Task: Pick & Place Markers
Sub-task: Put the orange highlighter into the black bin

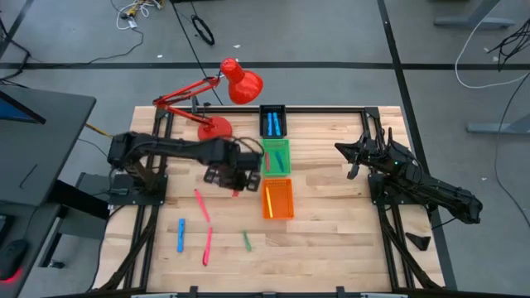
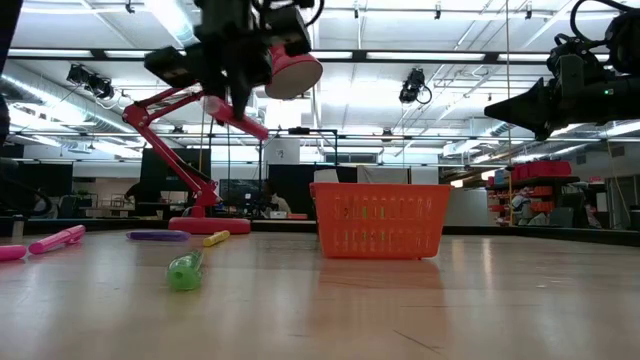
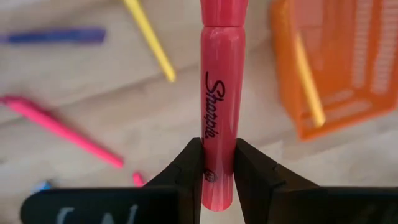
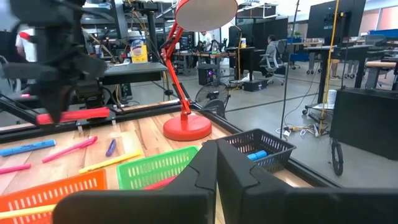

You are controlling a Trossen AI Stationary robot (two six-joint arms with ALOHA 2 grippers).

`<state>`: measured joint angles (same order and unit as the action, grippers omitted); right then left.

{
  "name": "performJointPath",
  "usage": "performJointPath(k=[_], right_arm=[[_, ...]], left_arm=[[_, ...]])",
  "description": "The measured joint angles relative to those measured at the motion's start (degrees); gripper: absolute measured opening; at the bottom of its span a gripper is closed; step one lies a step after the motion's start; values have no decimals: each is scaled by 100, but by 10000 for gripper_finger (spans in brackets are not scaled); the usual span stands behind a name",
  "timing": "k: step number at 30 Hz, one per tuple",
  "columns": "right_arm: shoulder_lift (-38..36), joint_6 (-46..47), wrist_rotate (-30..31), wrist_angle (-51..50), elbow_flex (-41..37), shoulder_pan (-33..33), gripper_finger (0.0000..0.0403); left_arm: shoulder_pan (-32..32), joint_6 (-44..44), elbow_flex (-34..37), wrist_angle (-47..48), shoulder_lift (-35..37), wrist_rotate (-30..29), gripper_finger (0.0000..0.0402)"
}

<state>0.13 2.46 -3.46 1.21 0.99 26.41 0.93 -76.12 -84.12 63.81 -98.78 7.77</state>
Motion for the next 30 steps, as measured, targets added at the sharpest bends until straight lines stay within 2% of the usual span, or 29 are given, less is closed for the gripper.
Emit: performJointPath(k=[5, 13, 21, 30], right_arm=[[-1, -2, 0, 0, 0, 0, 10], [0, -2, 0, 0, 0, 1, 10], [0, 0, 0, 0, 0, 2, 10], [1, -2, -1, 0, 0, 1, 10]], left_arm=[[-530, 210, -48, -304, -53, 0, 71], [-1139, 725, -617, -336, -549, 4, 71], [-1410, 1167, -1649, -296, -1400, -51, 71], [-1462, 1300, -2784, -323, -2320, -643, 71]])
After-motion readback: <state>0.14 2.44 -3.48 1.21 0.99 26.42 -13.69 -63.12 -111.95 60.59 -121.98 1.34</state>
